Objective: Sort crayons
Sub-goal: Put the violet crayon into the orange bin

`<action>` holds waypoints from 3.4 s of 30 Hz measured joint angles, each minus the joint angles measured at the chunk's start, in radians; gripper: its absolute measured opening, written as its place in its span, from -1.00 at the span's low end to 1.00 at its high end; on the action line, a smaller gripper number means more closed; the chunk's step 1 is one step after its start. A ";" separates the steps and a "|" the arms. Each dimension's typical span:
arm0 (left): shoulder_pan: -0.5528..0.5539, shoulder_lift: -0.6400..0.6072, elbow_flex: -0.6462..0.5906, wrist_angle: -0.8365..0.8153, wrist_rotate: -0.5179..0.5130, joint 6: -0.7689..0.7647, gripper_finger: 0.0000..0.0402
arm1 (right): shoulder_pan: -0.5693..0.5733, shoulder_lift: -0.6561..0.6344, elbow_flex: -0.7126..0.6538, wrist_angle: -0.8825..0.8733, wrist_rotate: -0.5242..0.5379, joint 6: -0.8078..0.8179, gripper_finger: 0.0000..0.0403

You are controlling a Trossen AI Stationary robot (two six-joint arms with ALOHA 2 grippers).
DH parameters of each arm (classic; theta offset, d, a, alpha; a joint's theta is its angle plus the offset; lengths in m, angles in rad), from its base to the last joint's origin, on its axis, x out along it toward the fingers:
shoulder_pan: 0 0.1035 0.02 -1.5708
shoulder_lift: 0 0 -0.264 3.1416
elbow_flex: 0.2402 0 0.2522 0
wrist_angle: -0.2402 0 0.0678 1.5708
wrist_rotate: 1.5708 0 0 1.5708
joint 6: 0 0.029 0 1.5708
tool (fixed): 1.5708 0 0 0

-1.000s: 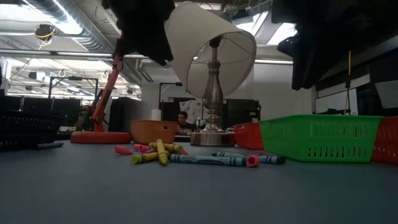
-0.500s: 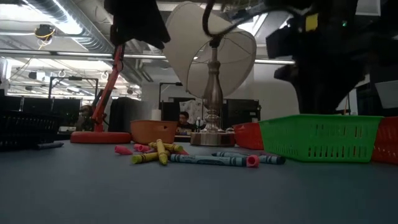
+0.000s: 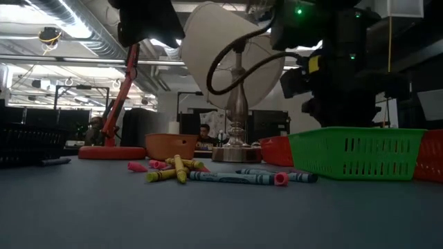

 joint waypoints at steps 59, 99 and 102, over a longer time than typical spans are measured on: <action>-0.053 -0.030 0.000 0.009 -0.009 0.012 -0.57 | -0.001 0.064 0.102 -0.097 0.014 0.051 -0.97; -0.071 -0.049 0.000 0.222 -0.173 0.300 -0.57 | 0.000 -0.188 0.108 0.684 0.004 -0.186 -0.92; -0.066 -0.048 0.000 0.238 -0.189 0.300 -0.57 | 0.000 -0.188 0.108 0.713 -0.007 -0.188 -0.92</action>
